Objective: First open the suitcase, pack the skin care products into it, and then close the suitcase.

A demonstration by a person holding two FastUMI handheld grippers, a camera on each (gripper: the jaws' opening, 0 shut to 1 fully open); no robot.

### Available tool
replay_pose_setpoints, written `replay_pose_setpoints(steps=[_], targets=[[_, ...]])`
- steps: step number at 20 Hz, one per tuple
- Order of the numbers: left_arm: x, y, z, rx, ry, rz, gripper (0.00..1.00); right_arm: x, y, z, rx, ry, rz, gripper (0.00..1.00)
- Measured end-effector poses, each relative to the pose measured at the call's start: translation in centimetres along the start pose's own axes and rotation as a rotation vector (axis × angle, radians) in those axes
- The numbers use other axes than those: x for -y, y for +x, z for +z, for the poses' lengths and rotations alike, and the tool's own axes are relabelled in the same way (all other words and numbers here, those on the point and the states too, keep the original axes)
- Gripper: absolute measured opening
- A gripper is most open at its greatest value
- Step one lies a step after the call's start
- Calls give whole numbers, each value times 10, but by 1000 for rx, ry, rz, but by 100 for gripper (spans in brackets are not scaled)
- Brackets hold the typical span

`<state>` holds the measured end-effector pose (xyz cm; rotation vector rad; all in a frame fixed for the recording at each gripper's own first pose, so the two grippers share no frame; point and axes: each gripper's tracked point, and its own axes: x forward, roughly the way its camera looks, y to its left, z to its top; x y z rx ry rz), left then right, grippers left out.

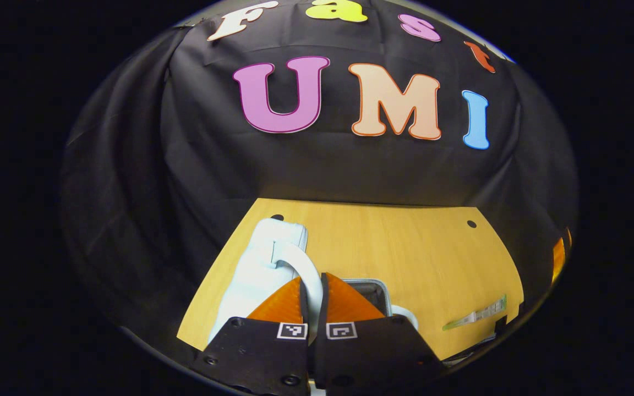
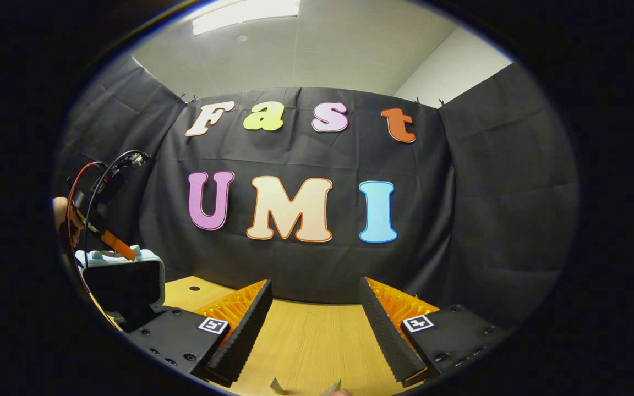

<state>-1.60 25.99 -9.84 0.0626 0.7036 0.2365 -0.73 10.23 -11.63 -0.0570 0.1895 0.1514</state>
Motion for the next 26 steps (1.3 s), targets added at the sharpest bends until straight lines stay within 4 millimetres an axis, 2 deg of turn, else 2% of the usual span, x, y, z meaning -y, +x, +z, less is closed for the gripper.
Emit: replay_pose_setpoints(steps=[7,13,16,22,26], targets=[[-67,6,5,30,16,25,0,-48,3,-2,-1,5,-10,98],[-129,12,-2,29,1,32,0,-75,5,3,20,-10,-59,98],[-153,15,-9,34,-18,14,0,-82,6,2,15,-36,-78,98],[-199,25,-30,1,-80,27,0,-83,8,9,22,-60,-130,98],[-229,37,-51,-42,-90,63,0,-89,11,10,23,-79,-145,98]])
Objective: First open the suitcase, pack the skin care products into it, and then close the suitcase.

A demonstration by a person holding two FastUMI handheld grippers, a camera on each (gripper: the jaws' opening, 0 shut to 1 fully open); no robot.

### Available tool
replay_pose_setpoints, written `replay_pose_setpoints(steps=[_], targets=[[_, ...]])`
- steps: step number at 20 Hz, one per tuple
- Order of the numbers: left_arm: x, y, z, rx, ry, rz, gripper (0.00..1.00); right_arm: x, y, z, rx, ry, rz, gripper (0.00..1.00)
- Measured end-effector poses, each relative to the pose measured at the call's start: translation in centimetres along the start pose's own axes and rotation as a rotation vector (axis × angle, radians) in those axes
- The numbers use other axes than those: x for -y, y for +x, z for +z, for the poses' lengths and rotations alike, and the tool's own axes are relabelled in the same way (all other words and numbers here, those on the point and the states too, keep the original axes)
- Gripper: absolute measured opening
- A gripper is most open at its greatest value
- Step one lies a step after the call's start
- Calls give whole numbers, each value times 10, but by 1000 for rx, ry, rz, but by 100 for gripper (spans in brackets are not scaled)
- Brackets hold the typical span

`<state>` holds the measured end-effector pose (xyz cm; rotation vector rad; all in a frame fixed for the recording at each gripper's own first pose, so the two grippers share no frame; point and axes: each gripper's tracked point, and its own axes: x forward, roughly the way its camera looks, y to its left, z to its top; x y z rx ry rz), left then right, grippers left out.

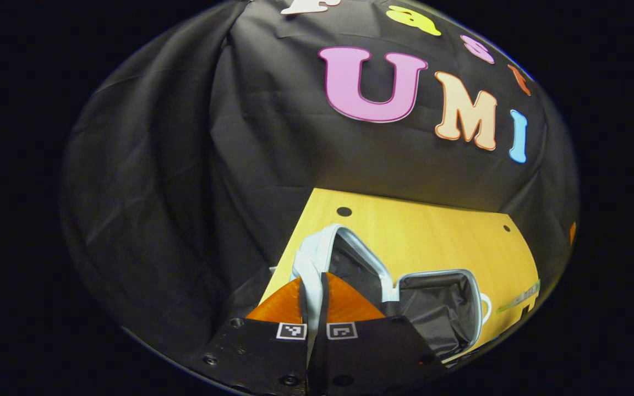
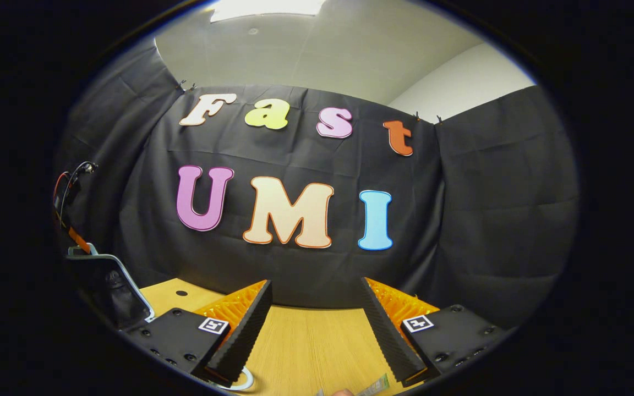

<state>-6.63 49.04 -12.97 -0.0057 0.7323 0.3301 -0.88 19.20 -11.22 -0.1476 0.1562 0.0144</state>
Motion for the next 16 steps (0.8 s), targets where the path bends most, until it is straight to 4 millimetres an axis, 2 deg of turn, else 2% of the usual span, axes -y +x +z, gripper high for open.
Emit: replay_pose_setpoints(steps=[4,8,13,15,16], targets=[[-24,10,-16,-43,-30,26,0,-11,1,-8,-30,1,10,100],[-53,26,-38,-88,-51,79,0,-20,1,-4,-31,12,26,98],[-74,36,-60,-90,-123,128,0,-15,0,-3,-27,6,27,98],[-90,34,-64,-66,-119,191,4,-11,-1,-2,-26,2,27,98],[-91,36,-57,-12,-116,203,10,-10,-1,-1,-25,5,28,98]])
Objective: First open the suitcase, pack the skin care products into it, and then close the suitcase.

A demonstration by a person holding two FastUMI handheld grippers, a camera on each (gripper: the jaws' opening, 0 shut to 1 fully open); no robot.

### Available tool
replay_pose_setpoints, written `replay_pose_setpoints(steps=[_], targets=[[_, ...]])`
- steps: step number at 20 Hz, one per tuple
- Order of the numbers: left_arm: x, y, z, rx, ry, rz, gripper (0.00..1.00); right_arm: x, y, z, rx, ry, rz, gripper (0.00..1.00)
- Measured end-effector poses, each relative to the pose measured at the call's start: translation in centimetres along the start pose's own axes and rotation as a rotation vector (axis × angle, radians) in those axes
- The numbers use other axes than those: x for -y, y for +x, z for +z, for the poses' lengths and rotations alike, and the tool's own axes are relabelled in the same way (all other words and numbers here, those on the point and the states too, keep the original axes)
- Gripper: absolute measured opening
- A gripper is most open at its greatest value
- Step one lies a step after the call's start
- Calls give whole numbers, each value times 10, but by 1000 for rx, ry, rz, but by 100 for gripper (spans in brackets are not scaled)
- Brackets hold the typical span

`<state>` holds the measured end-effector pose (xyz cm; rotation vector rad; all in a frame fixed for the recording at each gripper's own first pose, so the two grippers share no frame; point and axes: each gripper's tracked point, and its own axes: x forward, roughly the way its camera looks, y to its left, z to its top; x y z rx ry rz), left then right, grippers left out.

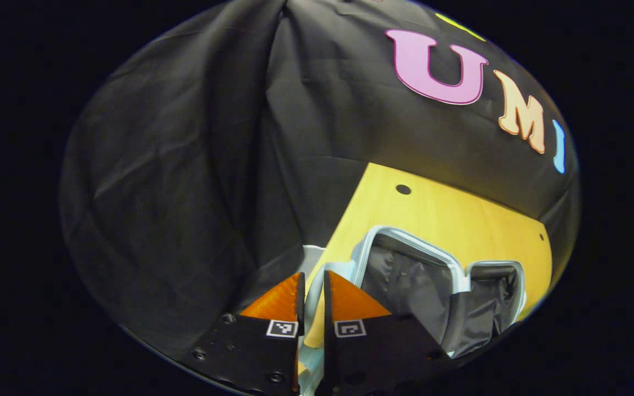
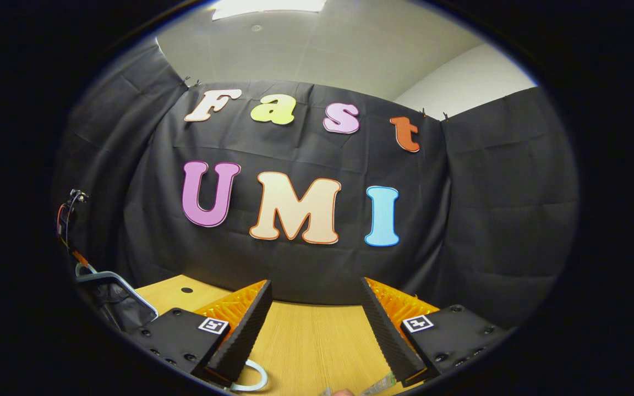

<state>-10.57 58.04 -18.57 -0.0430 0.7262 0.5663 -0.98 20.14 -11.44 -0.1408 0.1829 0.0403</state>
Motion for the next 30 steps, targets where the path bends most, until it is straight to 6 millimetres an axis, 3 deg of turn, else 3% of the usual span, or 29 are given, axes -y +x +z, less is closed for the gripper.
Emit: replay_pose_setpoints(steps=[1,3,6,7,9,13,15,17,18,21,23,26,30], targets=[[1,-2,8,32,-17,-4,11,2,0,1,3,3,0,98],[6,-19,24,106,-37,-29,28,3,0,7,14,5,5,98],[28,-39,54,229,-17,-28,88,6,-1,11,30,14,14,98],[35,-47,65,284,-20,-31,95,8,0,13,35,18,18,98],[52,-70,91,411,-49,-32,94,13,-3,17,50,35,32,99],[73,-143,122,625,-143,-86,90,35,0,31,82,81,63,99],[68,-172,128,671,-151,-94,84,51,4,33,83,92,62,98],[65,-192,126,706,-127,-107,87,64,3,37,92,103,69,99],[70,-201,123,720,-119,-129,92,74,5,38,97,102,66,98],[86,-234,123,765,-96,-174,94,94,2,39,107,108,67,98],[105,-253,117,766,-64,-193,94,107,1,40,110,110,72,98],[167,-263,111,766,11,-208,94,124,-2,40,117,109,79,98],[228,-281,86,752,100,-250,94,147,-4,35,109,111,98,98]])
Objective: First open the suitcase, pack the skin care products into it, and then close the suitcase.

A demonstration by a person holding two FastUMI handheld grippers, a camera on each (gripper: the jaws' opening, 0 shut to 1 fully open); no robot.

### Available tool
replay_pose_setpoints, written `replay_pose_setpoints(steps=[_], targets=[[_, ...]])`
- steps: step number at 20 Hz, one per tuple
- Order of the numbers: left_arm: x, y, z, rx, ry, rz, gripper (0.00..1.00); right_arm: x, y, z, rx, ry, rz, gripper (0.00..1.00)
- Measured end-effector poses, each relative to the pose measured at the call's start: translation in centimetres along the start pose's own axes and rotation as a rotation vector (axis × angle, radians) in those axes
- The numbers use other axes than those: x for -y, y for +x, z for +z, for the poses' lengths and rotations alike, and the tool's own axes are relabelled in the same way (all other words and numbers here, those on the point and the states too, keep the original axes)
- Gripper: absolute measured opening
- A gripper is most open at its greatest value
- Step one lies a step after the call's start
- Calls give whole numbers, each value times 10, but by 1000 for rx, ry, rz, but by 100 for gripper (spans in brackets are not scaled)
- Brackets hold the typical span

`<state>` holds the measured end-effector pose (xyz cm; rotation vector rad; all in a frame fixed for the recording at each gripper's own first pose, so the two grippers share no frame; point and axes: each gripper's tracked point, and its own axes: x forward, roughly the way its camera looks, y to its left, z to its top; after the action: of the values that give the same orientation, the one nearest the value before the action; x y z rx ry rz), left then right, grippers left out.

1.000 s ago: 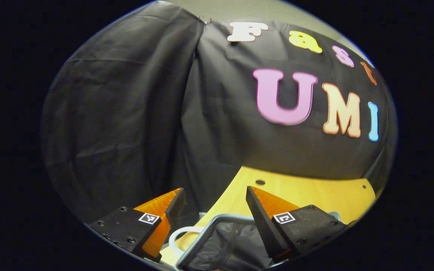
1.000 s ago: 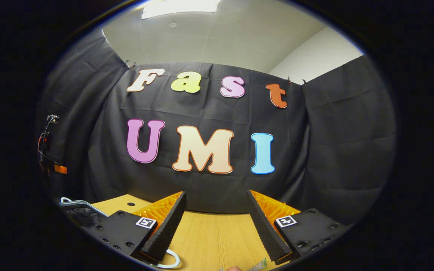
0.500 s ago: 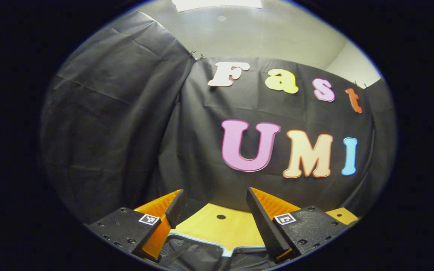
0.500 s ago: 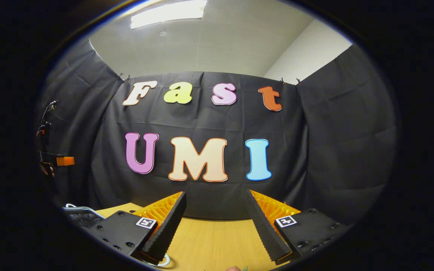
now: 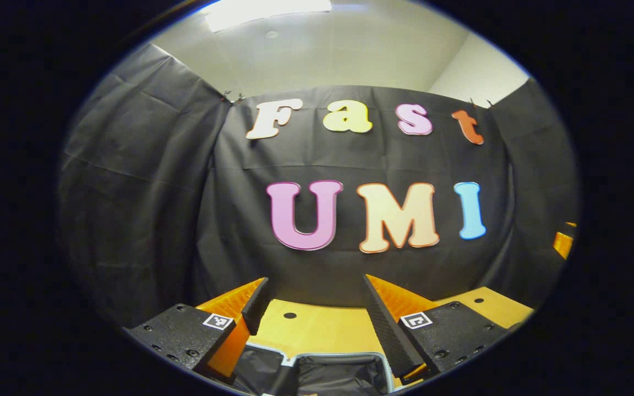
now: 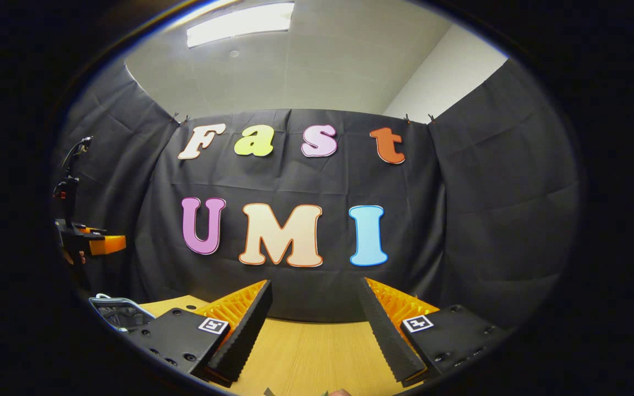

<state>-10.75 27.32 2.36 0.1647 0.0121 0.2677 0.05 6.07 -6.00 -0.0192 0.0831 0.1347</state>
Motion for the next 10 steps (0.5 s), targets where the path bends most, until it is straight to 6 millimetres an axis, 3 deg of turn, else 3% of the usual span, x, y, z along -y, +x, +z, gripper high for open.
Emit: replay_pose_setpoints(steps=[6,10], targets=[[79,-21,-15,-40,0,-79,94,25,-5,-4,-8,23,34,98],[117,-34,-34,-82,-1,-115,94,34,-11,-10,-17,30,61,98]])
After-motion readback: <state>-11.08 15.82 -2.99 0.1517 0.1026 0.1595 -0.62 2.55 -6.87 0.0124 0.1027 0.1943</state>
